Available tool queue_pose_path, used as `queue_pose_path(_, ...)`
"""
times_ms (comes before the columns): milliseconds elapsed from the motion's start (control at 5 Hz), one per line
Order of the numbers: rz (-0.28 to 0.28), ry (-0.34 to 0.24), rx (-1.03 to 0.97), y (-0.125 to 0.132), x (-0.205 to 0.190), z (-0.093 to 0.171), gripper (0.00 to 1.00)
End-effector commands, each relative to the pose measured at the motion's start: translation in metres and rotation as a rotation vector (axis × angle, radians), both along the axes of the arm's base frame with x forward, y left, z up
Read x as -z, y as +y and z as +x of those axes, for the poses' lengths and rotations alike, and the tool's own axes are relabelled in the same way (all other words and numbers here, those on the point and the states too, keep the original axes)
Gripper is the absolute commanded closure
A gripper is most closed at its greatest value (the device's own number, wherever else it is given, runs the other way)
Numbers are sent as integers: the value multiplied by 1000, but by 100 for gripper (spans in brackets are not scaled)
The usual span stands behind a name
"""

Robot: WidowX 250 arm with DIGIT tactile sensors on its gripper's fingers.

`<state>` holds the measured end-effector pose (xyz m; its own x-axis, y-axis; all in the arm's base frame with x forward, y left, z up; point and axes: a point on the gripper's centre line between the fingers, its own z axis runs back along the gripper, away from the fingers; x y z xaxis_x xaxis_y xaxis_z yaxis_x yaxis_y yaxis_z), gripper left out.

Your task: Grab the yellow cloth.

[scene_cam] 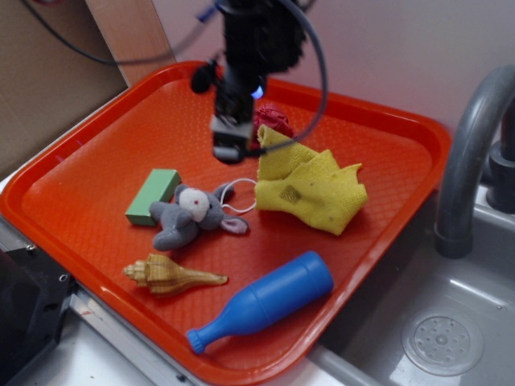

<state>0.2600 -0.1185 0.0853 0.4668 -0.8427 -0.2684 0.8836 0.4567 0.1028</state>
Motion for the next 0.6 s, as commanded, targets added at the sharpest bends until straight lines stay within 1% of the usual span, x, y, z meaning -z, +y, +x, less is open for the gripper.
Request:
queue_pose_path(0,-104,22,61,-42,24,0,0)
queue_pose_path(200,-171,78,44,-53,41,-7,14)
queue_pose_path(400,-239,87,18,-51,47,-12,100)
